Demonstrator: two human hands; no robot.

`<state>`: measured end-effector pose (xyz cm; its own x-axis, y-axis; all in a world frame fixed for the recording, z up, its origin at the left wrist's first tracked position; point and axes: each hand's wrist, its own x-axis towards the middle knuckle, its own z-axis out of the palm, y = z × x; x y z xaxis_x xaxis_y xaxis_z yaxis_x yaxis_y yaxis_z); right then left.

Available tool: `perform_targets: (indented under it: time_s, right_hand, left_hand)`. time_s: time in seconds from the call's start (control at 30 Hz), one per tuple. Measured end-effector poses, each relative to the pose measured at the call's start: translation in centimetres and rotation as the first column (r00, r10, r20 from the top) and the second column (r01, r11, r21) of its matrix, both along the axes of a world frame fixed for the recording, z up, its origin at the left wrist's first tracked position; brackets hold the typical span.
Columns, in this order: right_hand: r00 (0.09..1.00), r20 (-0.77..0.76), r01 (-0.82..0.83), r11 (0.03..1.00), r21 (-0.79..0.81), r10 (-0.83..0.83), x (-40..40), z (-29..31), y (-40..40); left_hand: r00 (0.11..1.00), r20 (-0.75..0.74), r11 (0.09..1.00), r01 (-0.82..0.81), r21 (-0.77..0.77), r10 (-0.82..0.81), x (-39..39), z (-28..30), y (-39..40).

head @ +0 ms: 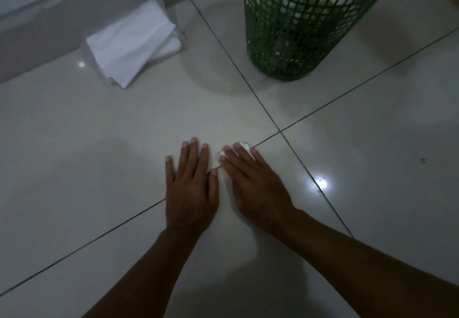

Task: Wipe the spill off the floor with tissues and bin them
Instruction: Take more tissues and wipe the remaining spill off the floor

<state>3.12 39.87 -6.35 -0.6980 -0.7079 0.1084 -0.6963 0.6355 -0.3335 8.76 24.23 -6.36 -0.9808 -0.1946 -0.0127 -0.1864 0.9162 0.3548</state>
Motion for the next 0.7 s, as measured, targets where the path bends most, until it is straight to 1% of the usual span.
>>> perform_targets:
  time_s: [0.03, 0.07, 0.1, 0.17, 0.2, 0.23, 0.27, 0.33, 0.37, 0.4, 0.43, 0.47, 0.5, 0.57, 0.6, 0.63, 0.7]
  right_hand:
    - [1.0, -0.017, -0.007, 1.0, -0.006, 0.007, -0.5, 0.0, 0.4]
    - [0.999, -0.015, 0.038, 0.999, -0.024, -0.038, -1.0, -0.1, 0.3]
    - [0.991, 0.006, 0.134, 0.99, -0.043, -0.134, -1.6, -0.1, 0.1]
    - [0.939, 0.074, 0.338, 0.94, -0.034, -0.335, -2.5, 0.1, -1.3]
    - [0.923, 0.094, 0.376, 0.927, -0.019, -0.373, -2.5, 0.2, -2.3]
    - [0.931, 0.099, 0.355, 0.935, -0.014, -0.352, -2.2, 0.4, -3.1]
    - [0.956, 0.096, 0.279, 0.96, -0.018, -0.276, -1.6, 0.5, -3.5]
    - [0.998, 0.051, 0.045, 0.999, -0.024, -0.044, 0.0, 0.2, -3.1]
    - [0.999, 0.029, -0.046, 0.999, -0.023, 0.046, 0.5, 0.2, -2.3]
    - [0.996, 0.016, -0.091, 0.995, -0.025, 0.092, 0.6, 0.2, -1.5]
    - [0.996, 0.004, -0.094, 0.995, -0.032, 0.094, 0.4, 0.1, -0.9]
    - [0.999, -0.002, -0.053, 0.998, -0.037, 0.053, 0.0, 0.1, -0.8]
    - [1.0, 0.006, 0.025, 0.999, -0.038, -0.025, -0.5, 0.2, -1.2]
    - [0.977, 0.073, 0.204, 0.979, -0.024, -0.202, -1.3, 0.6, -3.2]
    - [0.964, 0.102, 0.248, 0.969, -0.014, -0.245, -1.4, 0.8, -4.3]
    - [0.963, 0.115, 0.246, 0.969, -0.011, -0.244, -1.1, 0.9, -5.1]
    - [0.984, 0.11, 0.142, 0.99, -0.012, -0.14, 0.3, 0.7, -5.2]
  left_hand:
    - [1.0, -0.001, 1.0, 0.004, -0.001, -0.004, -0.1, 0.1, 0.0]
    - [1.0, -0.002, 1.0, -0.002, -0.004, 0.002, -0.2, 0.1, 0.0]
    - [1.0, 0.002, 1.0, -0.011, -0.009, 0.011, -0.2, 0.0, 0.0]
    - [1.0, -0.003, 1.0, -0.014, -0.007, 0.014, -0.3, 0.0, 0.1]
    - [1.0, -0.01, 1.0, -0.009, -0.003, 0.009, -0.2, 0.0, 0.1]
    - [1.0, -0.017, 1.0, -0.007, 0.006, 0.007, -0.2, 0.0, 0.0]
    - [1.0, -0.024, 1.0, -0.011, 0.019, 0.011, -0.1, 0.0, -0.1]
    - [0.998, -0.048, 0.998, -0.036, 0.05, 0.038, 0.0, 0.0, -0.5]
    - [0.997, -0.06, 0.997, -0.051, 0.06, 0.055, 0.1, 0.1, -0.8]
    - [0.996, -0.064, 0.997, -0.056, 0.056, 0.06, 0.1, 0.2, -1.1]
    - [0.996, -0.065, 0.998, -0.051, 0.039, 0.054, 0.2, 0.3, -1.5]
    - [0.997, -0.064, 0.999, -0.039, 0.018, 0.04, 0.4, 0.4, -1.9]
    - [0.998, -0.061, 1.0, -0.027, 0.004, 0.027, 0.4, 0.4, -2.3]
    - [0.999, -0.041, 1.0, -0.017, -0.005, 0.017, 0.5, 0.3, -2.8]
    - [1.0, -0.029, 1.0, -0.013, -0.008, 0.012, 0.5, 0.2, -2.8]
    - [1.0, -0.023, 1.0, -0.008, -0.008, 0.008, 0.5, 0.2, -2.7]
    - [0.999, -0.032, 1.0, 0.014, 0.0, -0.014, 0.5, 0.2, -2.2]
